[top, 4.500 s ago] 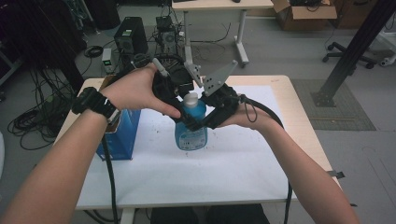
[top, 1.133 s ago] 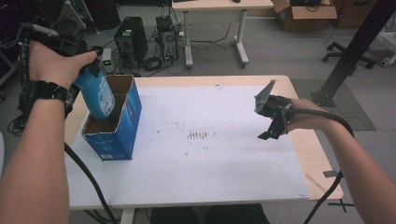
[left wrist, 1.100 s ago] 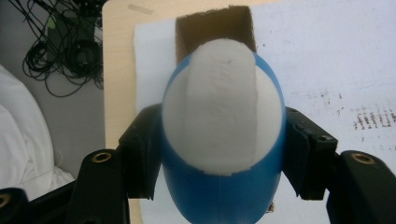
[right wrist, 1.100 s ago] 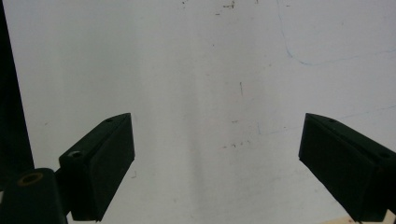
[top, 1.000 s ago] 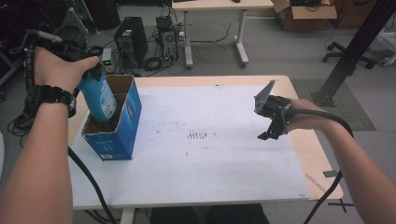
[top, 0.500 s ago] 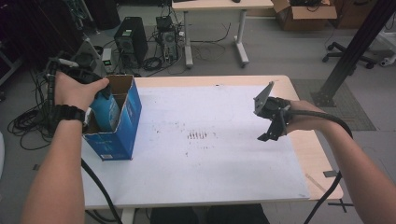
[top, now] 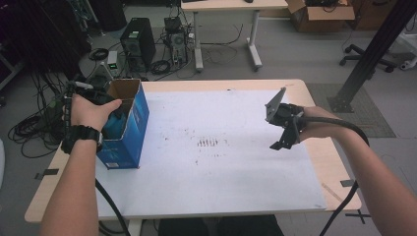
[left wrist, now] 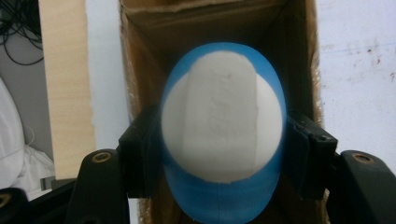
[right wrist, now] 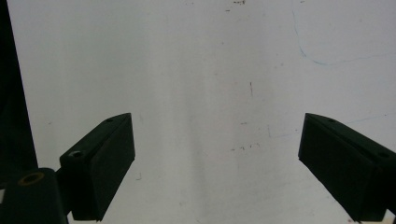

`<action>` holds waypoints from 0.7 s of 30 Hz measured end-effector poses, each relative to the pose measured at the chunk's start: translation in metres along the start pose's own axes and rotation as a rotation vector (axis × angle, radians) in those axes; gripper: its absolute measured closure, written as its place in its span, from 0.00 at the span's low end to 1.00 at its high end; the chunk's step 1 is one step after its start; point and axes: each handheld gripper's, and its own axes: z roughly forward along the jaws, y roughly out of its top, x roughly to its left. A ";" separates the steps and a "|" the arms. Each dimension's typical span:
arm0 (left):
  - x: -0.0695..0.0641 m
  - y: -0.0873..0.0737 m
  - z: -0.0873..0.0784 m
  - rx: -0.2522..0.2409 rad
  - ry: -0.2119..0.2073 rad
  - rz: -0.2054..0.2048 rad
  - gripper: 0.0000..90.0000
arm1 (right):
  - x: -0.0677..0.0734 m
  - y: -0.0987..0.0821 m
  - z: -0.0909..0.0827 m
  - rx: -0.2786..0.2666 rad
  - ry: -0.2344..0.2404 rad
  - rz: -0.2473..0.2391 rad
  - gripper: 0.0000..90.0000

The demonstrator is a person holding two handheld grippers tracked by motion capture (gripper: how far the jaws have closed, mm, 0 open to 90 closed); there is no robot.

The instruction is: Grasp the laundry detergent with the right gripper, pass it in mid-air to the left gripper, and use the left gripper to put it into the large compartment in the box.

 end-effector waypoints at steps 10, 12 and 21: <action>0.002 -0.006 0.015 0.021 -0.003 -0.008 0.42 | 0.000 0.002 0.002 0.001 0.004 -0.001 0.12; 0.003 -0.007 0.016 0.013 -0.003 -0.015 0.42 | 0.000 0.002 0.002 0.001 0.005 -0.003 0.12; 0.001 -0.006 0.017 0.023 0.004 0.007 0.42 | 0.001 0.004 0.005 -0.001 0.011 -0.004 0.12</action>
